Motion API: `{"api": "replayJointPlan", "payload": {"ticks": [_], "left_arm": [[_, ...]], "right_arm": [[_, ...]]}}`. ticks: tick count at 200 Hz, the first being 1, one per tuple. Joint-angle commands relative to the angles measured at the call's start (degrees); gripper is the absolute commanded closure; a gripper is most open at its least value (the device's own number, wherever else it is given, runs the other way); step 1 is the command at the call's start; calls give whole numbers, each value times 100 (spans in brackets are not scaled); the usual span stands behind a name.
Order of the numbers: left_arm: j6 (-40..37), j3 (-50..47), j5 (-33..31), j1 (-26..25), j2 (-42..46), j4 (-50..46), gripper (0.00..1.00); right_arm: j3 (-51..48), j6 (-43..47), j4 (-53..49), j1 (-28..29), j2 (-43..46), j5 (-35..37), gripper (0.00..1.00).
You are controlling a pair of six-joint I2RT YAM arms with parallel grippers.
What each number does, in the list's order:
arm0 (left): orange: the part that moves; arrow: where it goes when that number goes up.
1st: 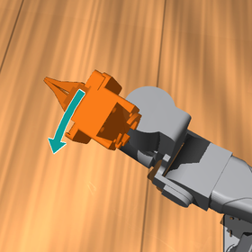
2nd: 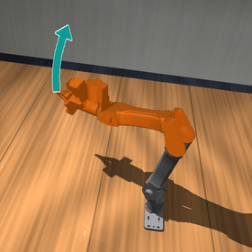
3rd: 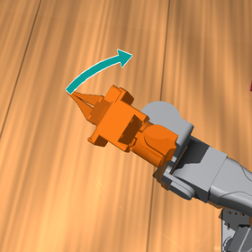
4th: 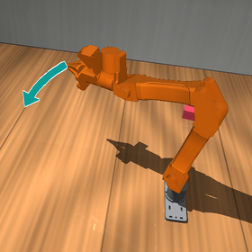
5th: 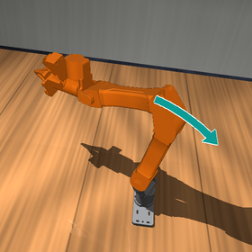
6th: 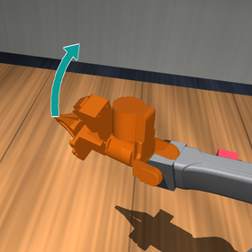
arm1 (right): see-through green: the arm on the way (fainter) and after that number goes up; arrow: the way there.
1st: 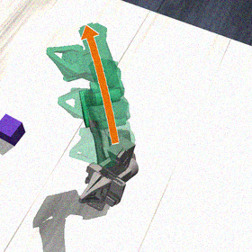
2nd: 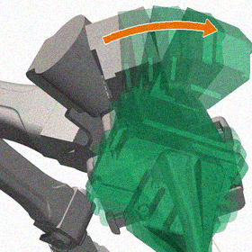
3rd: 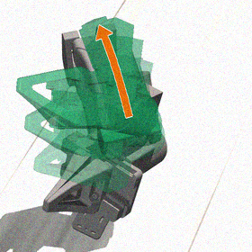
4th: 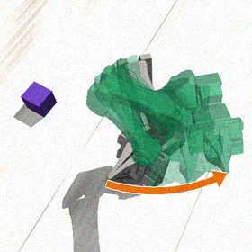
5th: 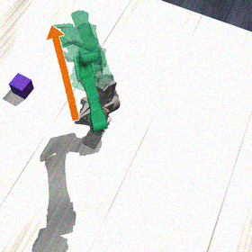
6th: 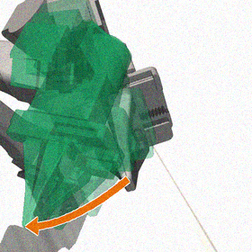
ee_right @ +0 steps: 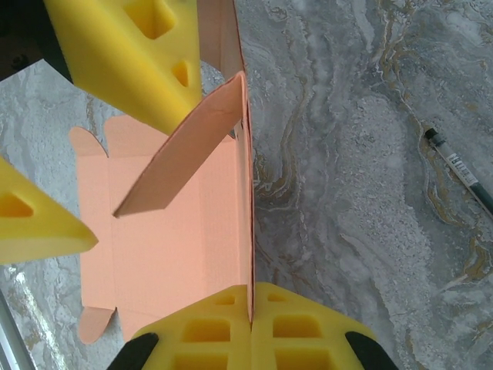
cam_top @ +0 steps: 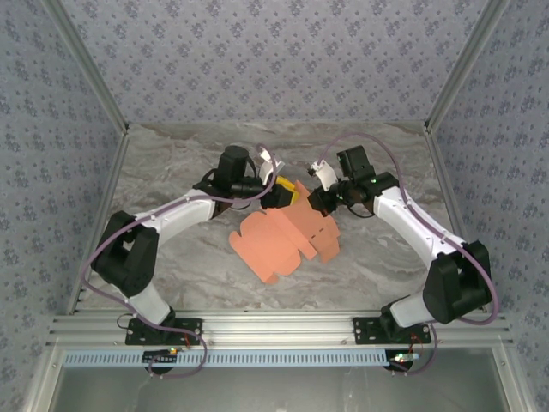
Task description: Fold the paper box
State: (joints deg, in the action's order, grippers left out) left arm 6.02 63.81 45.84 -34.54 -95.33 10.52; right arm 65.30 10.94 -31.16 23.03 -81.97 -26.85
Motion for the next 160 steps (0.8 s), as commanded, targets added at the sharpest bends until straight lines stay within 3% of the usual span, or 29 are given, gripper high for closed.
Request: {"api": "replayJointPlan", "payload": {"ticks": [1, 28, 50, 93, 131, 160], "left_arm": [[-91, 140, 272, -131, -94, 49, 57], [-127, 7, 149, -89, 132, 11, 54], [-88, -237, -87, -13, 488, -9, 50], [438, -1173, -1164, 269, 1516, 275, 47], [906, -2023, -2931, 887, 2405, 326, 43], [1307, -2119, -3370, 1655, 2383, -18, 41]], "right_arm": [[151, -80, 208, 40, -52, -209, 100], [155, 77, 59, 9, 4, 57, 100], [224, 354, -183, 95, 42, 673, 100], [254, 930, -275, 525, 41, 2009, 100], [248, 1513, 3, 1079, -176, 3313, 100], [410, 2010, 149, 1356, -378, 3956, 100]]}}
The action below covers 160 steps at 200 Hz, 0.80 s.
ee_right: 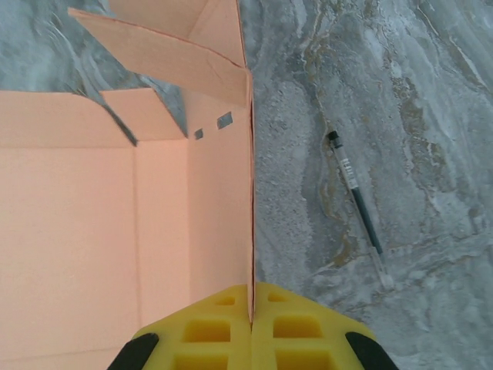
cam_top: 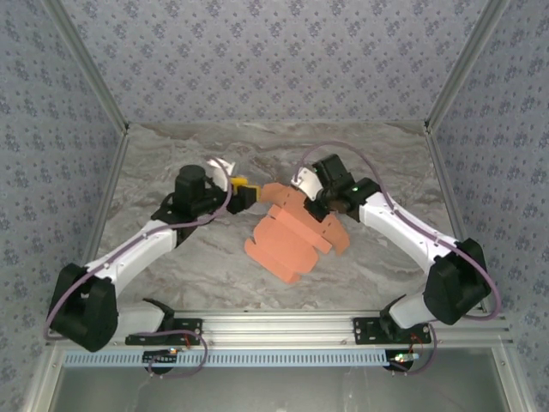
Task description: Fold the paper box
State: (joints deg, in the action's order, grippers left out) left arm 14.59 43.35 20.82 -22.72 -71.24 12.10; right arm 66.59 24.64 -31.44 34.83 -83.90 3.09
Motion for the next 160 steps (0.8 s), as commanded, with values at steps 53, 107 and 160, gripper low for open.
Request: {"api": "replayJointPlan", "payload": {"ticks": [53, 107, 160], "left_arm": [[127, 341, -1135, 760, -1015, -711, 40], [-279, 847, 112, 590, -2283, -445, 45], [-817, 1105, 647, 210, -2913, -288, 46]], "right_arm": [[-349, 2033, 1254, 744, -274, 1877, 100], [-1103, 3155, 2679, 930, -303, 2344, 100], [-1550, 3486, 3384, 766, -323, 2108, 100]]}}
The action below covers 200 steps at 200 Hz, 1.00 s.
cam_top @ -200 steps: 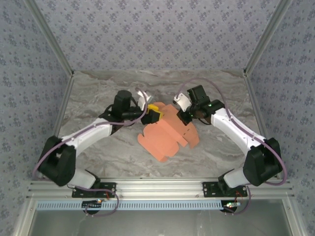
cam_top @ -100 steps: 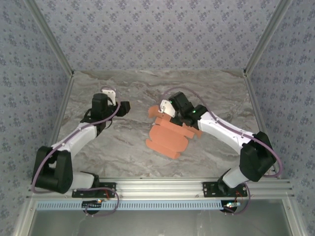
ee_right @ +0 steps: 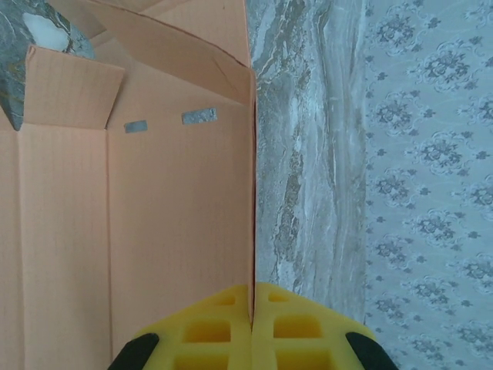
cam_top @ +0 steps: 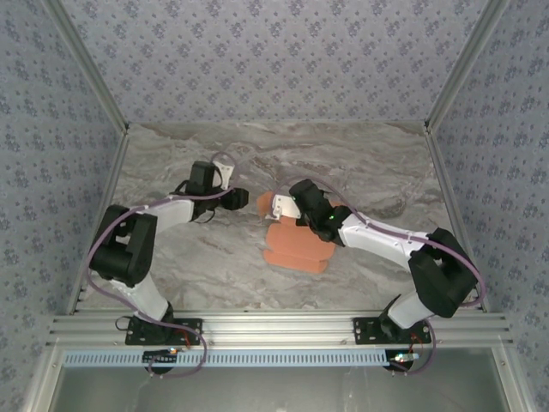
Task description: Fold the paper box
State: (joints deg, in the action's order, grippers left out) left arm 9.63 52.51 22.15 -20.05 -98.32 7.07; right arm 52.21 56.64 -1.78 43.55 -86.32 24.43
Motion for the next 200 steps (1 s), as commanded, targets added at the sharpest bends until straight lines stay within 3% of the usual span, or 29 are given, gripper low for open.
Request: {"api": "replayJointPlan", "payload": {"ticks": [1, 29, 53, 81, 104, 167, 200], "left_arm": [[-317, 189, 534, -58, -214, 224, 46], [-382, 183, 823, -77, -344, 364, 47], [-333, 104, 651, -77, -250, 379, 48], [-140, -414, 184, -78, 392, 883, 47], [-259, -930, 486, -114, 1034, 1433, 44], [-1756, -1016, 544, -1030, 1887, 1325, 42], [-2318, -751, 512, -1384, 1811, 921, 45]], "right_arm": [[-117, 281, 421, -108, -79, -39, 100], [-132, 100, 335, -255, -61, -318, 100], [6, -219, 12, -397, -65, -657, 100], [200, -664, -405, -575, 22, -1210, 100], [381, -1035, -783, -742, 101, -1706, 100], [796, -1488, -1554, -940, 116, -2433, 100], [929, -1568, -1817, -1015, 122, -2715, 100]]}}
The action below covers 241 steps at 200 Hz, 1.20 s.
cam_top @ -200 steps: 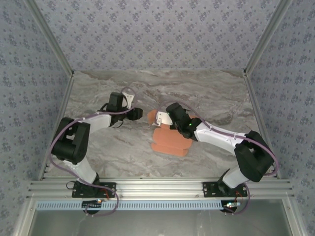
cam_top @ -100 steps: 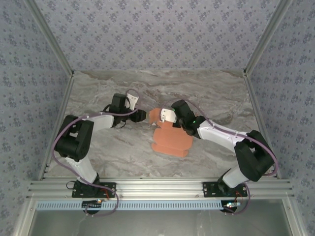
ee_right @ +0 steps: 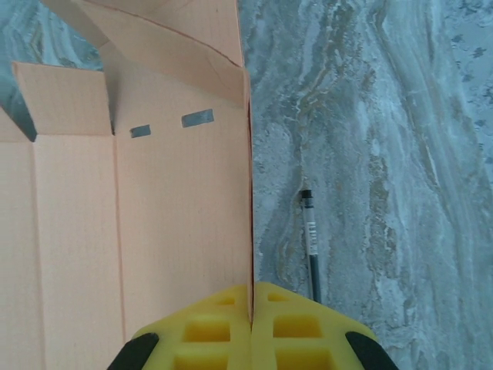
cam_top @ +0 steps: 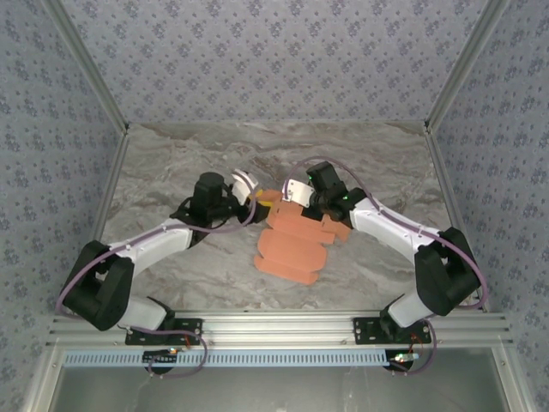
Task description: Fold the paper box
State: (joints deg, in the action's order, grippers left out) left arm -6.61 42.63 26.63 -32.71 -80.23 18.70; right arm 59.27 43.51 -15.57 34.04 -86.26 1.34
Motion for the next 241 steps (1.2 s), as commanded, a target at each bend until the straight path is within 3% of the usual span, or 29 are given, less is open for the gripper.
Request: {"api": "replayJointPlan", "payload": {"ticks": [1, 47, 108, 184, 195, 224, 241], "left_arm": [[-702, 250, 58, -120, -5, -247, 45], [-1025, 653, -106, -188, -475, -516, 47], [-1153, 1041, 100, -192, -954, -760, 58], [-1084, 1193, 185, -192, -1136, -727, 86], [-1088, 1219, 177, -188, -1113, -774, 91], [-1166, 1220, 167, -151, -1041, -927, 100], [-1243, 1204, 173, -126, -1000, -988, 100]], "right_arm": [[225, -259, -442, -69, 112, -411, 100], [281, -385, -558, -104, 132, -581, 100], [287, -465, -528, -147, 215, -692, 100], [215, -584, -368, -222, 331, -862, 100], [210, -615, -360, -229, 346, -849, 96], [148, -686, -339, -265, 425, -791, 72], [116, -675, -422, -323, 482, -761, 68]]}}
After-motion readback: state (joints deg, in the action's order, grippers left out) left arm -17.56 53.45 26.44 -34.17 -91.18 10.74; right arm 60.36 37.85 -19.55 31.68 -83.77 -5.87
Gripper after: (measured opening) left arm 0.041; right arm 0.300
